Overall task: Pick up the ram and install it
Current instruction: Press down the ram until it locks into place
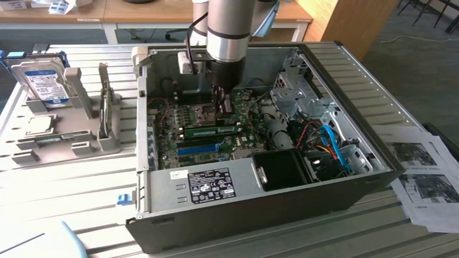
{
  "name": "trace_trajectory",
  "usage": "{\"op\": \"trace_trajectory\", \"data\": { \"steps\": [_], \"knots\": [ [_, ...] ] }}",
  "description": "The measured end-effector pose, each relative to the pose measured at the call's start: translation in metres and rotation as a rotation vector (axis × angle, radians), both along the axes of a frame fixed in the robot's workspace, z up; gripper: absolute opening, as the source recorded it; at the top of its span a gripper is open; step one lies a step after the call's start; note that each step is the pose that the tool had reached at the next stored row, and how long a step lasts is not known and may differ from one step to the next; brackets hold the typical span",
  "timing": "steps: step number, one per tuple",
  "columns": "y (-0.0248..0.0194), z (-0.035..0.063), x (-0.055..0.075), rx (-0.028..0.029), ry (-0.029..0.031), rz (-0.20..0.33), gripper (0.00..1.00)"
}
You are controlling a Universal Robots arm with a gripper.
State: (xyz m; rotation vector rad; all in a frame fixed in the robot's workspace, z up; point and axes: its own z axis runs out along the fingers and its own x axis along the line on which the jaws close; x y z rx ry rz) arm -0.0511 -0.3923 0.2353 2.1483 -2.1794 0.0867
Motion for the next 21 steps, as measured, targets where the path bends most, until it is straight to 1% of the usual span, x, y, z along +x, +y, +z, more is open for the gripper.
{"op": "trace_trajectory", "data": {
  "steps": [15, 17, 21],
  "knots": [
    [0.0000, -0.0001, -0.038, 0.0002, -0.0001, 0.000, 0.09],
    [0.0000, -0.0001, -0.041, 0.0002, 0.0000, 0.000, 0.09],
    [0.0001, -0.0001, -0.041, 0.0002, -0.0001, 0.000, 0.09]
  ]
}}
